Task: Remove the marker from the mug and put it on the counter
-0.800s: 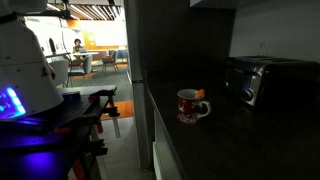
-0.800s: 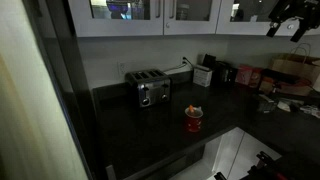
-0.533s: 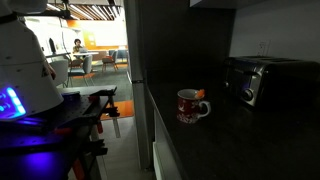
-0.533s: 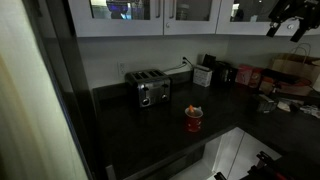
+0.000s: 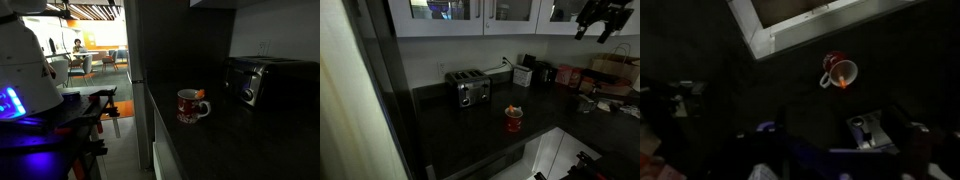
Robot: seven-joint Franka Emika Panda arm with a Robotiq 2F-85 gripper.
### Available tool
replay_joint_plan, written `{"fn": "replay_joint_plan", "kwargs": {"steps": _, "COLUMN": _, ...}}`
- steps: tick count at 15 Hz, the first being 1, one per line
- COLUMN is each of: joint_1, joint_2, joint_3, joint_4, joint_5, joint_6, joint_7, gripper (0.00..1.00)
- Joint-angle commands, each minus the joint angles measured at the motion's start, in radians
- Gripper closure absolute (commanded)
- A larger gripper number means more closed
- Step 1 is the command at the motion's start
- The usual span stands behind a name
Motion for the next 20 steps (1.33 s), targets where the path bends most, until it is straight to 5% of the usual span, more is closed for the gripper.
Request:
{"fn": "replay_joint_plan", "kwargs": {"steps": 1, "joint_1": 0.049, "joint_2": 0.174, "joint_3": 0.064, "joint_4": 0.034, "joint_5": -0.013, "joint_6": 0.140, "joint_7": -0.012, "gripper": 0.00}}
{"fn": "replay_joint_plan", "kwargs": {"steps": 7, "joint_1": 0.111, "joint_2": 0.510, "joint_3": 0.131, "joint_4": 0.086, "joint_5": 0.012, "joint_6": 0.432, "joint_7": -0.002, "gripper": 0.00}}
{"fn": "replay_joint_plan", "kwargs": {"steps": 12, "joint_1": 0.123, "joint_2": 0.712, "joint_3": 0.166, "joint_4": 0.126, "joint_5": 0.046, "joint_6": 0.541, "joint_7": 0.002, "gripper": 0.00}}
{"fn": "replay_joint_plan", "kwargs": {"steps": 14, "joint_1": 0.132, "joint_2": 0.763, "joint_3": 0.183, "joint_4": 0.134, "joint_5": 0.116, "joint_6": 0.564, "joint_7": -0.019, "gripper": 0.00}}
{"fn": "replay_joint_plan", "kwargs": {"steps": 20, "joint_1": 0.117, "joint_2": 0.743, "joint_3": 0.188, "joint_4": 0.117, "joint_5": 0.069, "joint_6": 0.548, "joint_7": 0.003, "gripper": 0.00}}
